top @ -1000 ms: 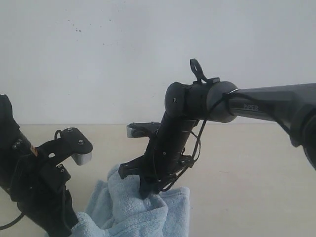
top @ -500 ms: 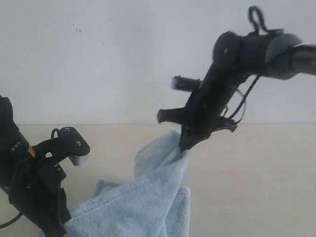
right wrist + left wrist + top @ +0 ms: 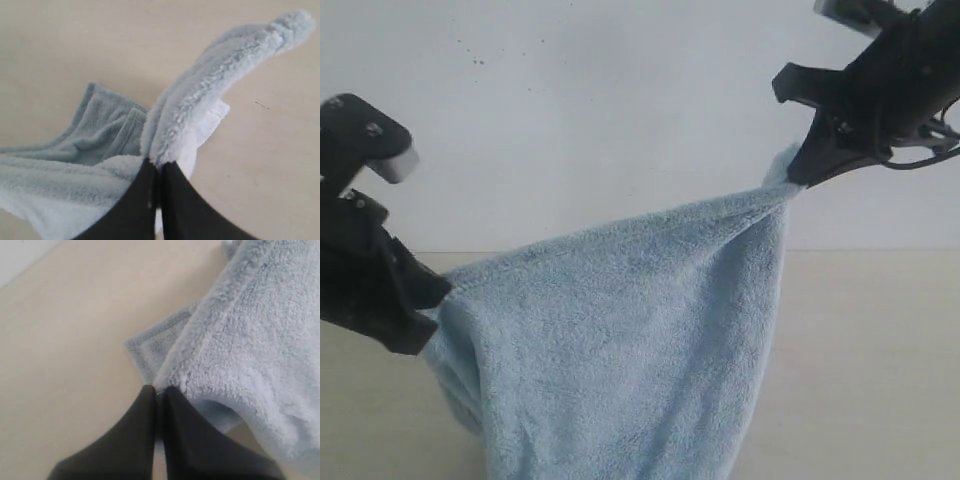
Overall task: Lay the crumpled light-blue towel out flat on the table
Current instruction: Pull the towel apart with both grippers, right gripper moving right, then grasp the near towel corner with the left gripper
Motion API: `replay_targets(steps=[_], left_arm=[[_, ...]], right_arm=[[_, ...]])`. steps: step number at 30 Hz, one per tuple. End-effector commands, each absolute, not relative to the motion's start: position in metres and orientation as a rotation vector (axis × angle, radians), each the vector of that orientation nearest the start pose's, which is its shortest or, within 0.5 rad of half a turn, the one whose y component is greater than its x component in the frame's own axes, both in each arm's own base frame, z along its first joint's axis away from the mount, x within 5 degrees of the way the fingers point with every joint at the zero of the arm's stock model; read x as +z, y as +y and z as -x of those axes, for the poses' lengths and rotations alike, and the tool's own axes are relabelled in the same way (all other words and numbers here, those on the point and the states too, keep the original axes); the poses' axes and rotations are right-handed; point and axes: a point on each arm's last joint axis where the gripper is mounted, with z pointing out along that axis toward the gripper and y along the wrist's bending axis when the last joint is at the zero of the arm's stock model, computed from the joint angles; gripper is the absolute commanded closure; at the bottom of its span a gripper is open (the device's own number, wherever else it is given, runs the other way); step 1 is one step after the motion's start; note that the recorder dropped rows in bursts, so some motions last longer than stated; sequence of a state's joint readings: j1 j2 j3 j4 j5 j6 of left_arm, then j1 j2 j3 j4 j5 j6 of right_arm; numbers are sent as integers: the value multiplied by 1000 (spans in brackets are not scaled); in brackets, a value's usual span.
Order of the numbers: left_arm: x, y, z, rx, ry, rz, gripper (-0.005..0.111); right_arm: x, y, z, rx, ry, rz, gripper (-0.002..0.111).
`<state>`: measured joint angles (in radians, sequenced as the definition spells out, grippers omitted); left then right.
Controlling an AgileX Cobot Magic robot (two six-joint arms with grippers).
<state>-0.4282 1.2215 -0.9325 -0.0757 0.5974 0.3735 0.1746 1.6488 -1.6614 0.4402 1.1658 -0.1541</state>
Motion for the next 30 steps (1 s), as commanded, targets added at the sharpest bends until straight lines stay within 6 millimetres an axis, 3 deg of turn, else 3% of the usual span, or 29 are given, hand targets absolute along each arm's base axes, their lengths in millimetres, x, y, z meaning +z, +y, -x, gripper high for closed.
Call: replay_targets(steps=[1, 5, 8, 11, 15, 17, 19, 21, 24, 30], left_arm=[[316, -99, -196, -137, 2138, -949, 103], [307, -96, -178, -189, 2106, -1013, 103], [294, -93, -171, -177, 2131, -1044, 102], [283, -92, -170, -170, 2150, -1049, 93], [272, -92, -170, -185, 2144, -1000, 63], [268, -92, -173, -180, 2122, -964, 44], [266, -94, -177, -225, 2098, -859, 32], [262, -97, -180, -321, 2112, -711, 31], [250, -101, -191, -332, 2142, -668, 34], [238, -121, -238, -337, 2212, -599, 47]], right_arm=[[380, 69, -318, 286, 2606, 401, 108], [365, 54, -313, 82, 2698, 318, 108], [346, 52, -309, 54, 2762, 322, 108], [327, 50, -303, 46, 2831, 336, 108], [305, 42, -297, -81, 2904, 352, 108], [298, 36, -295, -163, 2920, 295, 108], [295, 30, -300, -258, 2870, 235, 108], [292, 25, -301, -332, 2837, 170, 108], [286, 19, -301, -420, 2815, 142, 108], [281, 19, -300, -423, 2820, 123, 108]])
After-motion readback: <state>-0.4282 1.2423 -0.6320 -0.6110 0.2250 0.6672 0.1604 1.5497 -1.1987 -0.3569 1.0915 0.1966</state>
